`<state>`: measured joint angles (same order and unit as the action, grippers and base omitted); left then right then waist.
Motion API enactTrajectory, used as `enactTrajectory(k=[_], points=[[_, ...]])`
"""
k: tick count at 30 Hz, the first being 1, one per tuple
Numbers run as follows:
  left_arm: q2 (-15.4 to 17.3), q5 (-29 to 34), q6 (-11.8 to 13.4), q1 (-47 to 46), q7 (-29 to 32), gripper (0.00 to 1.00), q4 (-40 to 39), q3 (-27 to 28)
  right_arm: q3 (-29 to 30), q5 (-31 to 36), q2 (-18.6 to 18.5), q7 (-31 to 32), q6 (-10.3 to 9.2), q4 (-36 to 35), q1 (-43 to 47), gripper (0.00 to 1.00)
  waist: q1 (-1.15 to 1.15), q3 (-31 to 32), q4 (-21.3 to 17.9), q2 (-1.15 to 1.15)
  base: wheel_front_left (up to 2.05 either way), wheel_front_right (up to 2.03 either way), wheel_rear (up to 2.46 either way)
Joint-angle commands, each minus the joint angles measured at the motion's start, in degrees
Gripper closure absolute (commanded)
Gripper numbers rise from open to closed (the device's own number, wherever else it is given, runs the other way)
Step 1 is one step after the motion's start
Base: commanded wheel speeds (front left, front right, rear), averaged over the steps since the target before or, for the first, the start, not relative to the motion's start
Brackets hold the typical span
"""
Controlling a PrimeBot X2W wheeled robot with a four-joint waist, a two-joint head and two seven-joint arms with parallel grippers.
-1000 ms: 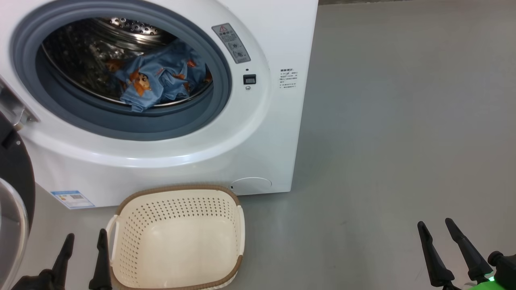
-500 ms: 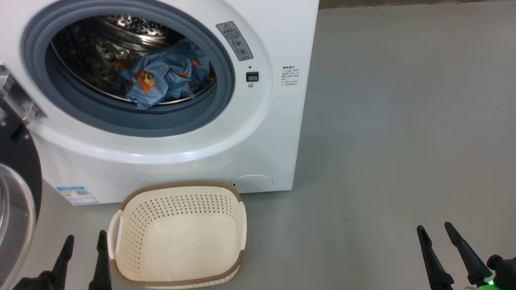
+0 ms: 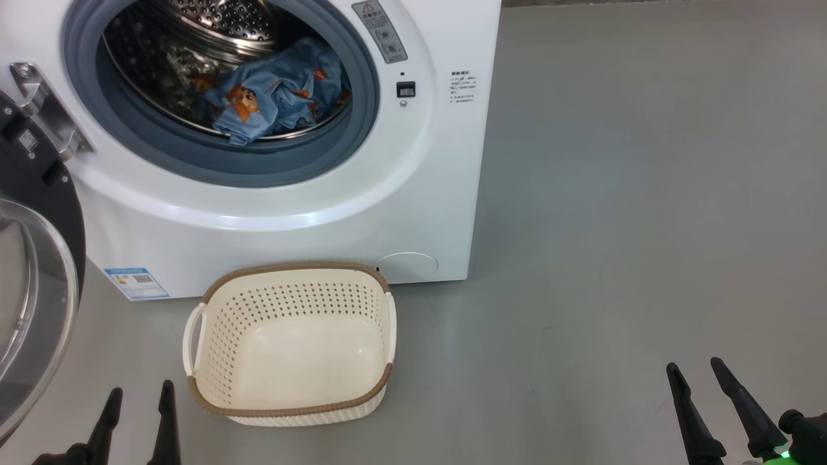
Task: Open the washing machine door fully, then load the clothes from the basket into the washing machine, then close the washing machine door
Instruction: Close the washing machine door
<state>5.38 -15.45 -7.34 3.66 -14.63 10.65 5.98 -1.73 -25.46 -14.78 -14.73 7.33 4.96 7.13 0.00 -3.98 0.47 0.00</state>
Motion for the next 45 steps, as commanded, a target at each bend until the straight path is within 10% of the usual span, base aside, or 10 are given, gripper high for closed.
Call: enactTrajectory(k=[1, 45], points=[[0.9, 0.2, -0.1, -1.1, -0.4, 0.0, -1.3, 1.7, -1.3, -0.6, -1.3, -0.3, 0.16, -1.2, 0.0, 0.0, 0.0, 0.0, 0.1, 0.0, 0.0, 0.0, 0.0], [-2.5, -3.1, 1.7, 2.3, -0.4, 0.0, -4.7, 5.6, -12.7, -1.8, -4.5, -0.3, 0.16, 1.3, -8.1, 0.0, 0.0, -0.1, 29.7, 0.0, 0.0, 0.0, 0.0]])
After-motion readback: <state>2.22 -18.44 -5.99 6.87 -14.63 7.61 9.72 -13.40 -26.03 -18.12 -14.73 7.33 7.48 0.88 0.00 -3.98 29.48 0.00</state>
